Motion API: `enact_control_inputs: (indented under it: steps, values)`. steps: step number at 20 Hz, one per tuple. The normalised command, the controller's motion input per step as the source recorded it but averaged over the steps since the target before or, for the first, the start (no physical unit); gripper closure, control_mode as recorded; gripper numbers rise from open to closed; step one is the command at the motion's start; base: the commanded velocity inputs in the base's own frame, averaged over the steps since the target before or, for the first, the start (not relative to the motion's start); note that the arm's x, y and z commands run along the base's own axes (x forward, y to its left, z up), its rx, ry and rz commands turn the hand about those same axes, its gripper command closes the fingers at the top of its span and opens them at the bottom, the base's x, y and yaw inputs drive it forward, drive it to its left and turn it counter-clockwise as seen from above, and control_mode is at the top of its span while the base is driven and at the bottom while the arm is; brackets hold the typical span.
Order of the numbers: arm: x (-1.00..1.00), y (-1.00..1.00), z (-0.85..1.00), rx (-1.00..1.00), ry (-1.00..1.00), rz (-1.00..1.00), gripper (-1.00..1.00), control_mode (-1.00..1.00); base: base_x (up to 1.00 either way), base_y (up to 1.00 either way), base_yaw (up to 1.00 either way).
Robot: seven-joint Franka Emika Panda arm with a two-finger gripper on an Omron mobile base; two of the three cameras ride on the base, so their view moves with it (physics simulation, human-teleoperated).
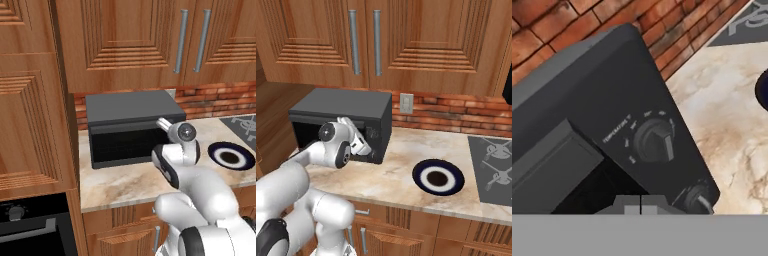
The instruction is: Pull the toaster oven rack outwards. Pick up the baguette from the plate and place it on the toaster oven rack. Close the toaster oven door fully and set the temperature to the lowest setting.
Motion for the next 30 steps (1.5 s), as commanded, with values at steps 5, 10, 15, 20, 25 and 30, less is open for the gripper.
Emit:
enact_control_inputs:
  steps: [5,10,15,20,25,30]
  values:
    - [0.3,-0.01,-0.13,0.1,-0.1,-0.12,1.0,-1.0,0.0,0.0,0.0]
    - [0.29,-0.07,-0.07,0.11,-0.1,-0.11,1.0,-1.0,0.0,0.0,0.0]
    - [0.12,-0.15,-0.01,0.11,-0.09,-0.1,1.0,-1.0,0.0,0.0,0.0]
    - [-0.2,-0.45,0.0,0.12,-0.01,-0.05,1.0,-1.0,0.0,0.0,0.0]
    - [-0.53,-0.55,0.0,0.12,0.0,0.0,1.0,-1.0,0.0,0.0,0.0]
    - [-0.44,-0.54,-0.02,0.03,0.02,-0.02,1.0,-1.0,0.0,0.0,0.0]
